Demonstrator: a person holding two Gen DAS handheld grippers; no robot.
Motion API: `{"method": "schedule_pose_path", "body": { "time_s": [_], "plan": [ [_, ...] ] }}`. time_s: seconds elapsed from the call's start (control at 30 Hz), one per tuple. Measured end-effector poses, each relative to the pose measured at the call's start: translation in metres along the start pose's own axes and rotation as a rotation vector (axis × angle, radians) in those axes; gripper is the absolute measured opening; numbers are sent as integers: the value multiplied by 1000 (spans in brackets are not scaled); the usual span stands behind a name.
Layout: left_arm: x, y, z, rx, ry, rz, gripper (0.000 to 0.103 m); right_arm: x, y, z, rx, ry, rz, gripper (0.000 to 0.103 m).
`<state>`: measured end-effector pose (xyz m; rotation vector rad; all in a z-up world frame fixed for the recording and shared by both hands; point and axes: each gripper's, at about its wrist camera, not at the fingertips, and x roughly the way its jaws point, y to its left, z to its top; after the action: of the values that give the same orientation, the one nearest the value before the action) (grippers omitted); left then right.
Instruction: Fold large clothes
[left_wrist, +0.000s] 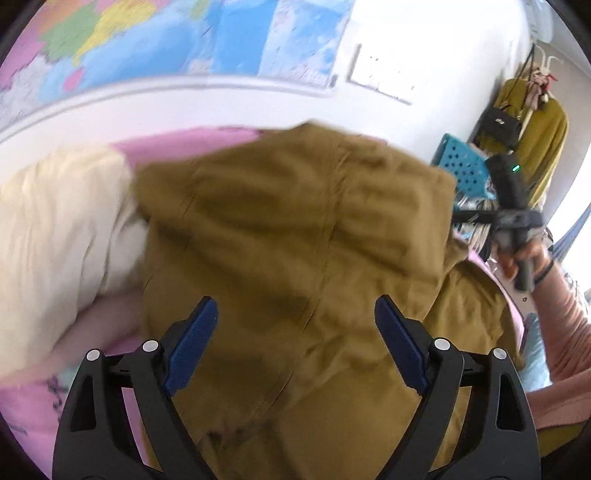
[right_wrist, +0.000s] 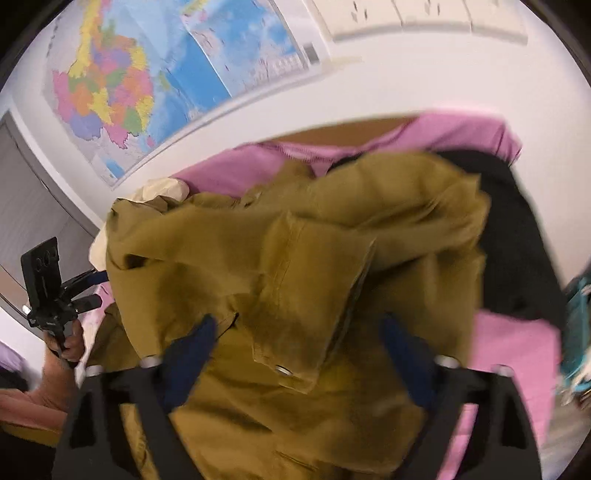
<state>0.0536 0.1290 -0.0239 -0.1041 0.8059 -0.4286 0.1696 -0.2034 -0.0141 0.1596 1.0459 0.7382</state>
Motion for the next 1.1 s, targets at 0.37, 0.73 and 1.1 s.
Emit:
{"method": "schedule_pose_path", "body": {
  "time_s": [0.37,0.73,1.1],
  "plan": [
    [49,34,23,-35,80,288,83,-72,-47,22,154,-107,-46,2],
    [47,40,23,-72,84,318,83,14,-13,5,62,20,63,35],
    [50,54,23,-118,109,388,65,-39,-55,7,211,3,28,5]
  ]
}}
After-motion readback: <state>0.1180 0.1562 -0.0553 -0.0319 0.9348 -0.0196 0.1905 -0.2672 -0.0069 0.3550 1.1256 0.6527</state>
